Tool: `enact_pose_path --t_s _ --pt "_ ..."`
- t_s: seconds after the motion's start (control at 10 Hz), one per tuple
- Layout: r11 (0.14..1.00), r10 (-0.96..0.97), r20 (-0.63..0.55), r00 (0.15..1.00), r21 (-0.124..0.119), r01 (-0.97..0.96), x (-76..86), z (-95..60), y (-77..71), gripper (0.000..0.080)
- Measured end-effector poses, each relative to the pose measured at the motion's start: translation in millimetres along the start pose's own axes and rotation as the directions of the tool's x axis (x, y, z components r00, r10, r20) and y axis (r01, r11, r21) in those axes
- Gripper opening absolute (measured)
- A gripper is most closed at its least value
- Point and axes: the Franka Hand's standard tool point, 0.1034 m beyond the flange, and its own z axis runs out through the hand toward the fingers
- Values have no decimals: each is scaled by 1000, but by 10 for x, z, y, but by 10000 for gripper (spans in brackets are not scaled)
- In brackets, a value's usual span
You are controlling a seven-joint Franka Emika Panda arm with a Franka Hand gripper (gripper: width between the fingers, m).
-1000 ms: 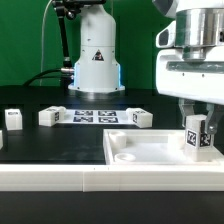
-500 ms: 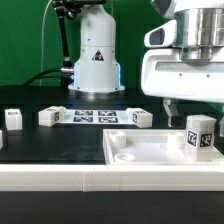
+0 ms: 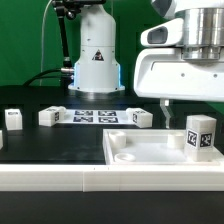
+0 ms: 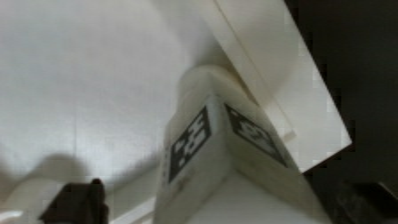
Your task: Assemble one leg
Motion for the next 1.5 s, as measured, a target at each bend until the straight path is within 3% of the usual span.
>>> enact_pose_path --t_s 0.3,0.6,0.9,1.2,1.4,1.5 --pt "983 -184 2 983 6 184 -60 -5 -81 649" --pt "897 -441 -1 897 1 441 -71 -7 -96 649" --pt "810 -586 -4 810 -8 586 -55 -8 -81 649" --pt "800 -599 -4 800 -10 599 -48 -7 -73 649" --pt "801 -599 -4 801 -10 599 -46 -6 -70 378" --pt "802 -598 -4 802 -12 597 -33 -8 -58 289"
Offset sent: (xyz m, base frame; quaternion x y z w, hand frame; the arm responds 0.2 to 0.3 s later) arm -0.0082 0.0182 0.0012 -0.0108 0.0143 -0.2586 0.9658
